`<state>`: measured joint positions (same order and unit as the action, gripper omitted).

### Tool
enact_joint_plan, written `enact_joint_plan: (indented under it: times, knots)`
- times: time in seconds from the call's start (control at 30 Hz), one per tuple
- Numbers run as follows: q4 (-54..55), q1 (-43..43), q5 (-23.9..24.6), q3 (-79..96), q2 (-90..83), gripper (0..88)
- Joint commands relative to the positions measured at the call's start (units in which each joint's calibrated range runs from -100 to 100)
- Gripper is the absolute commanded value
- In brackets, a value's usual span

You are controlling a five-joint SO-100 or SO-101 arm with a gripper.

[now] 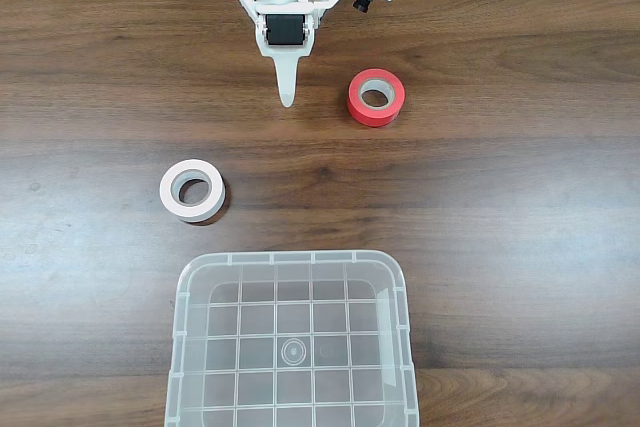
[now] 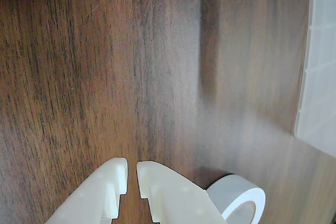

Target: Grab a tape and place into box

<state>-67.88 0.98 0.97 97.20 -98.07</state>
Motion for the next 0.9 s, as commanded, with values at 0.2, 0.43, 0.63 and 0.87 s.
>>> enact_joint_plan:
  times: [0.2,0.43,0.63,0.87]
  knots:
    - [-0.10,-0.46,-0.07,-0.71,-0.80,1.3]
    - [-0.10,-0.46,-0.07,-0.71,-0.80,1.3]
    - [-0.10,-0.39,-0.02,-0.71,-0.80,1.7]
    - [-0.10,-0.10,-0.02,-0.71,-0.80,1.4]
